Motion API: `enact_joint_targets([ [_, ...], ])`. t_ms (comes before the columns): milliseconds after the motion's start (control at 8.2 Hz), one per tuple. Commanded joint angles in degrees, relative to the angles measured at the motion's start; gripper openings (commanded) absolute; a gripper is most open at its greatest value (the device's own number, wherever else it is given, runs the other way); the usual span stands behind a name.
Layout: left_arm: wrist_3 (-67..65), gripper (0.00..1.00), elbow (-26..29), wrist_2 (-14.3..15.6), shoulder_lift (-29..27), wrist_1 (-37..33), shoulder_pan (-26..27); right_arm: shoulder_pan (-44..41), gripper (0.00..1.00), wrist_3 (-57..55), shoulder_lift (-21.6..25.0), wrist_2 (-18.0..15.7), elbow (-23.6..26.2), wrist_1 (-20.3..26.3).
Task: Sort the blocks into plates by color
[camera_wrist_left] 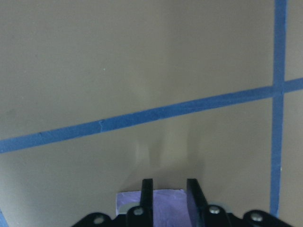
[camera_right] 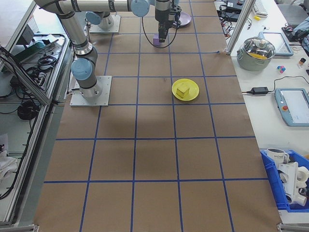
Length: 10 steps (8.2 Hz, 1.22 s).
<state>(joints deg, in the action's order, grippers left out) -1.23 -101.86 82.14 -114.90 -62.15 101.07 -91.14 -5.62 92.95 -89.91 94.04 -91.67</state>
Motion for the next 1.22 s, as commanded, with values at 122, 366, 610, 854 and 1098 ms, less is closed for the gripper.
enact_joint_targets([
  [122,0.9,1.0,-0.2,0.3,1.6,-2.7,-0.1,0.0,1.0,0.0,0.0,0.2,0.0,0.0],
  [366,1.0,1.0,-0.6,0.4,0.6,-3.0,0.0,0.0,1.0,0.0,0.0,0.3,0.0,-0.1],
  [610,1.0,1.0,-1.0,0.5,-0.1,-3.8,0.1,0.0,1.0,0.1,-0.3,0.6,0.0,-0.6],
  [854,1.0,1.0,-2.0,0.5,-0.1,-5.2,0.1,0.0,1.0,0.0,0.0,0.5,0.0,-0.9],
  [1098,0.9,1.0,-1.9,1.0,0.9,-7.8,0.1,0.0,1.0,0.0,0.0,0.5,0.0,-0.9],
])
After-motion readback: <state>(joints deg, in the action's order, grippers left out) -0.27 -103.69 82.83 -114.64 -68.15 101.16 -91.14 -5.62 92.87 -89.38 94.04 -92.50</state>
